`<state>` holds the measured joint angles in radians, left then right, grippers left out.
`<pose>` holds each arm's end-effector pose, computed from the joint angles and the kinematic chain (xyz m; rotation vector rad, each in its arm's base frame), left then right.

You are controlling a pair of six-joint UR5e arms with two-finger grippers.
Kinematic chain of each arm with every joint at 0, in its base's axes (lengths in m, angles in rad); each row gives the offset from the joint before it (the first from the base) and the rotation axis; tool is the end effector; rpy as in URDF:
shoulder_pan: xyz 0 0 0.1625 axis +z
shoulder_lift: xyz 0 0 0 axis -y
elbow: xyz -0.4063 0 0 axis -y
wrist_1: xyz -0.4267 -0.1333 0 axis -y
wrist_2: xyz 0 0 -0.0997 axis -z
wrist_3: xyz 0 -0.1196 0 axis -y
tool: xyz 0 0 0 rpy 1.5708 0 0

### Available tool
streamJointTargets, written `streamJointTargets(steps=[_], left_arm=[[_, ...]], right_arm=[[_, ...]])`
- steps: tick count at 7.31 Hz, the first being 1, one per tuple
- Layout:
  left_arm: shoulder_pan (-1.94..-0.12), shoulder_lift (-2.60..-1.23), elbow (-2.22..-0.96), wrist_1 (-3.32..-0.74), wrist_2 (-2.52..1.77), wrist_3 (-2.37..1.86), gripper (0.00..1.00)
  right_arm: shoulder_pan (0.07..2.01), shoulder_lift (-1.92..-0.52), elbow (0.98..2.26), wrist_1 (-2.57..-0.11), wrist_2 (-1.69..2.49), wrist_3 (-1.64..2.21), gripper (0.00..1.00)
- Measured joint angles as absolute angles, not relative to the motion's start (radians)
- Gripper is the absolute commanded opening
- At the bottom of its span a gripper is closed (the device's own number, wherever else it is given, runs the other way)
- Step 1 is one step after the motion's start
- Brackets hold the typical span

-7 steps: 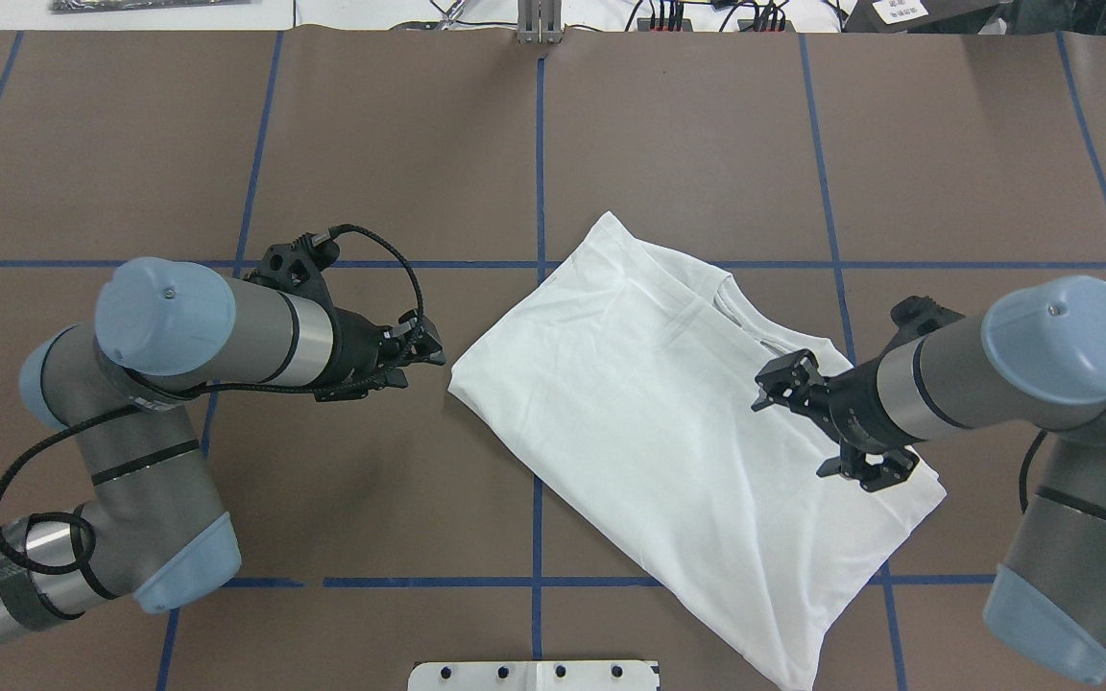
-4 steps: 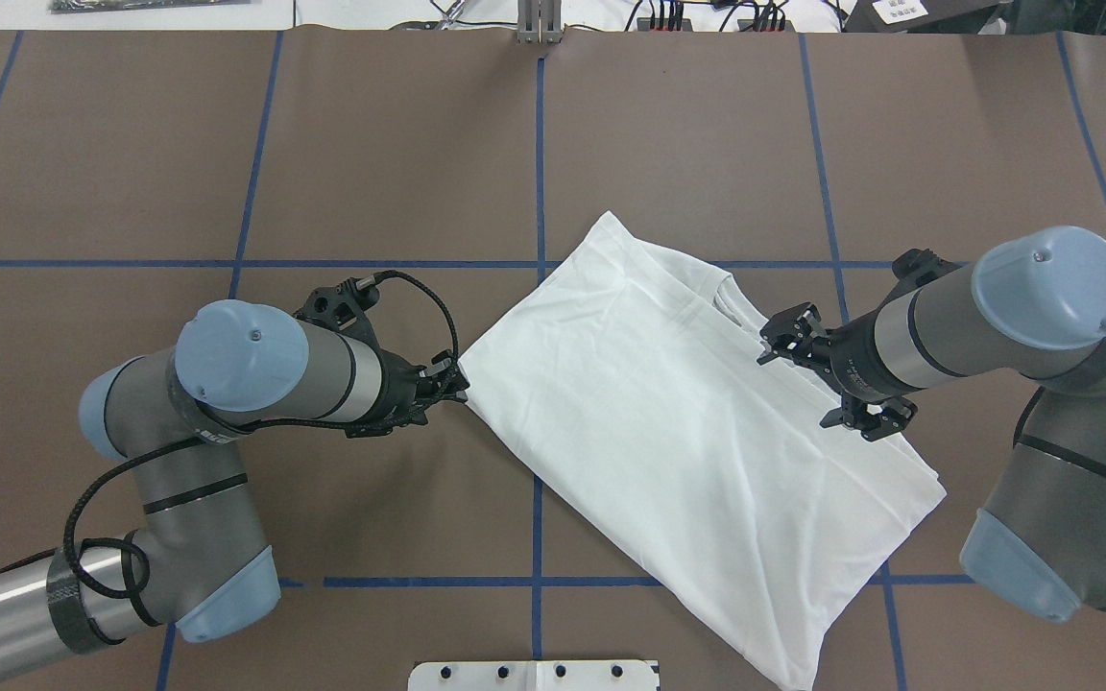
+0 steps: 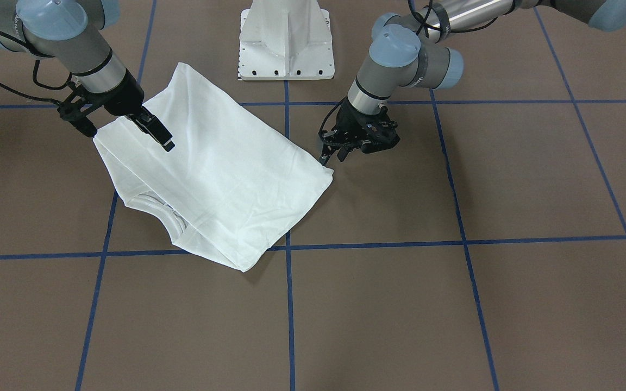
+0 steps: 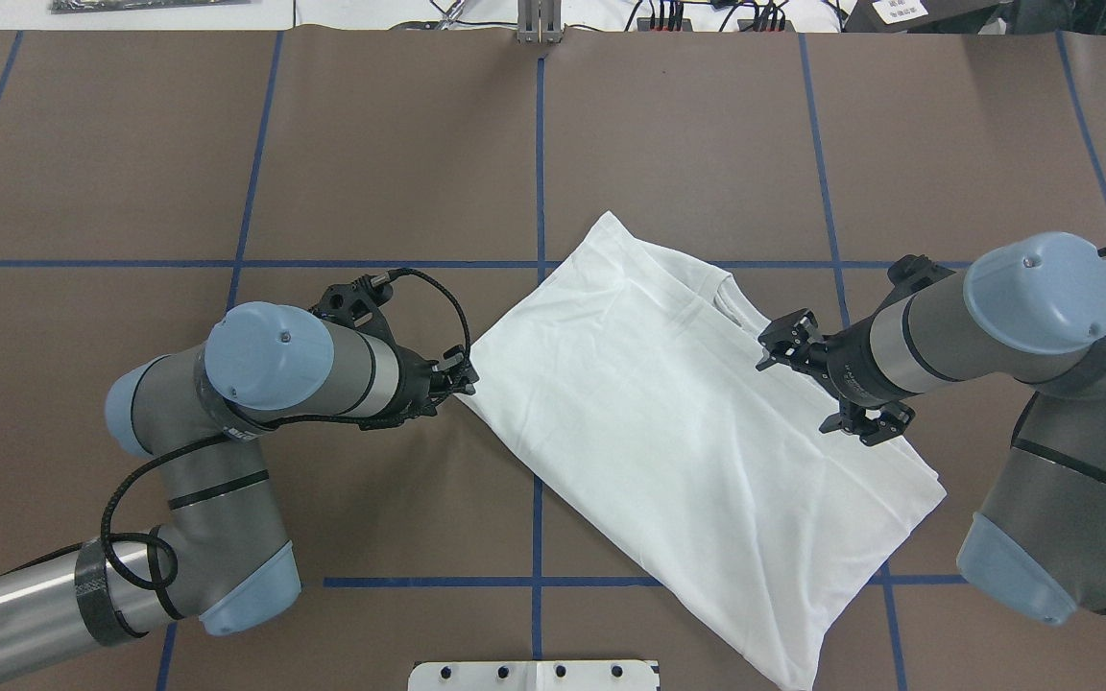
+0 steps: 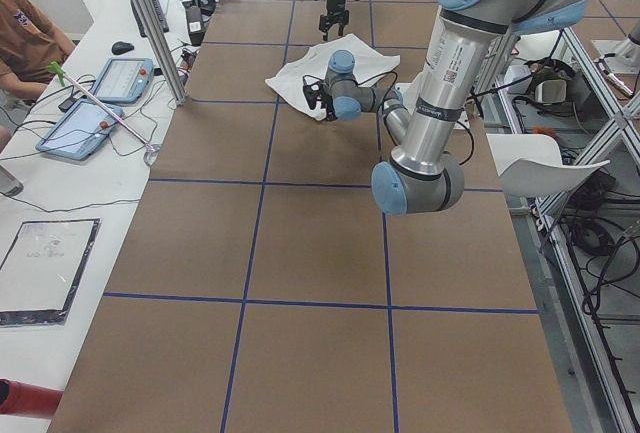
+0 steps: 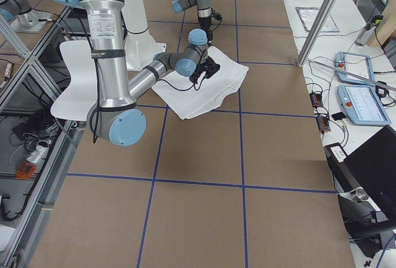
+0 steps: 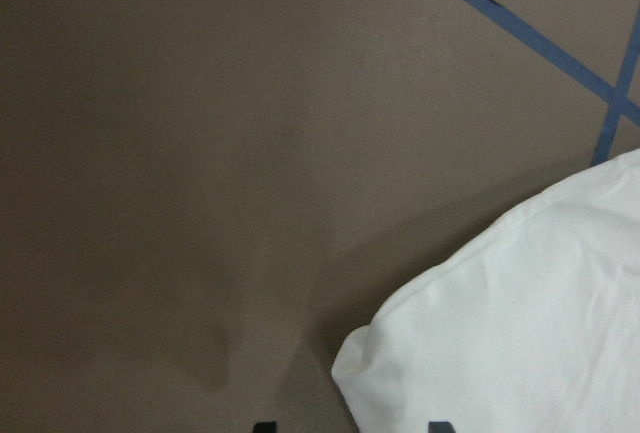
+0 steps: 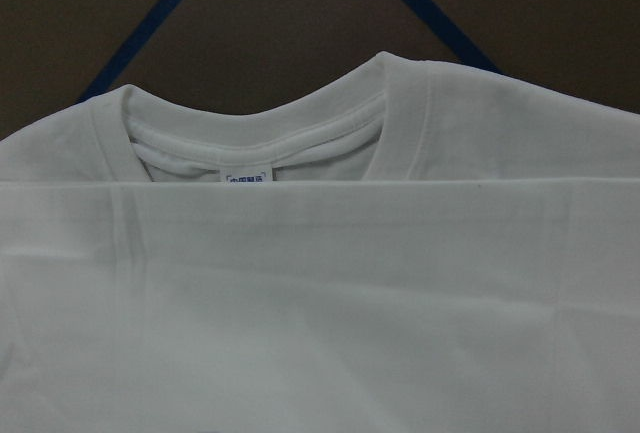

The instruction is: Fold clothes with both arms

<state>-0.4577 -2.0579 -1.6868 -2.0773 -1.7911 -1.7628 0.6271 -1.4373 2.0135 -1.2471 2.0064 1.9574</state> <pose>0.5721 -0.4012 0.2422 -0.0495 1.1318 -0.4575 -0.4039 -0.3950 0.3220 -0.3035 -0.9494 0.7354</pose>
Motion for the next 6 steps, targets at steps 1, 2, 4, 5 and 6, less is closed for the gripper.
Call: streamJointTargets(steps=[1, 2, 4, 5, 6], left_arm=[[-0.457, -2.067, -1.679, -2.079, -1.791, -1.763, 0.54], [-0.457, -2.078, -1.665, -2.08, -1.79, -1.763, 0.52], [-0.456, -2.101, -1.633, -2.082, -1.772, -1.763, 0.13], [-0.456, -2.105, -1.621, -2.083, -1.764, -1.764, 0.0], [-0.457, -2.104, -1.617, -2.082, -1.757, -1.763, 0.0]], right_arm=[[0.625, -1.437, 2.011, -1.247, 2.006, 1.957, 1.0], [0.624, -1.437, 2.009, -1.247, 2.005, 1.957, 1.0], [0.62, -1.436, 2.005, -1.247, 1.997, 1.957, 1.0], [0.617, -1.435, 2.004, -1.247, 1.991, 1.957, 1.0], [0.613, -1.434, 2.002, -1.247, 1.986, 1.957, 1.0]])
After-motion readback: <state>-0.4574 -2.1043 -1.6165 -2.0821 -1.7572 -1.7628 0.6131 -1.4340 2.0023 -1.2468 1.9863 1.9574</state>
